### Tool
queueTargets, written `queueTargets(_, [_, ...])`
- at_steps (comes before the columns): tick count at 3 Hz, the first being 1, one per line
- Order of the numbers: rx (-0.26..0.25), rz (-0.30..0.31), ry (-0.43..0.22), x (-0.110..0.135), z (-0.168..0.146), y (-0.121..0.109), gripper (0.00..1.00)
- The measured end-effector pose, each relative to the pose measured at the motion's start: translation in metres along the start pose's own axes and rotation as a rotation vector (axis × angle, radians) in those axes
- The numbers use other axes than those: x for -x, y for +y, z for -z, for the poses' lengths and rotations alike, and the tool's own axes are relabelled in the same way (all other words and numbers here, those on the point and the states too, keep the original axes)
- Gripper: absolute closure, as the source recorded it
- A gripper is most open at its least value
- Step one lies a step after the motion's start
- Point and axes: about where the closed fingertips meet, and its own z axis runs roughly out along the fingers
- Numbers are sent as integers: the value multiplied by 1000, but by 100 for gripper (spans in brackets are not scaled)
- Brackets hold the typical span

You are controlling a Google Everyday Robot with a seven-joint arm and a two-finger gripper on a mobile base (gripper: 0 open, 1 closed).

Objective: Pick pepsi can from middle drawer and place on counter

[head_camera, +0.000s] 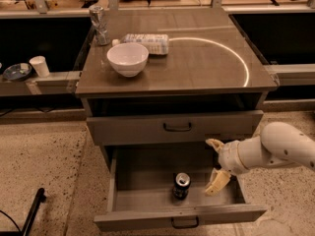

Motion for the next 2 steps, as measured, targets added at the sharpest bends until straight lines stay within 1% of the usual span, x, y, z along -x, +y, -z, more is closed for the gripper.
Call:
queueTargets(1, [19, 97, -47, -13, -40, 9, 0])
queueTargets(2, [31, 147, -68, -21, -72, 13, 0])
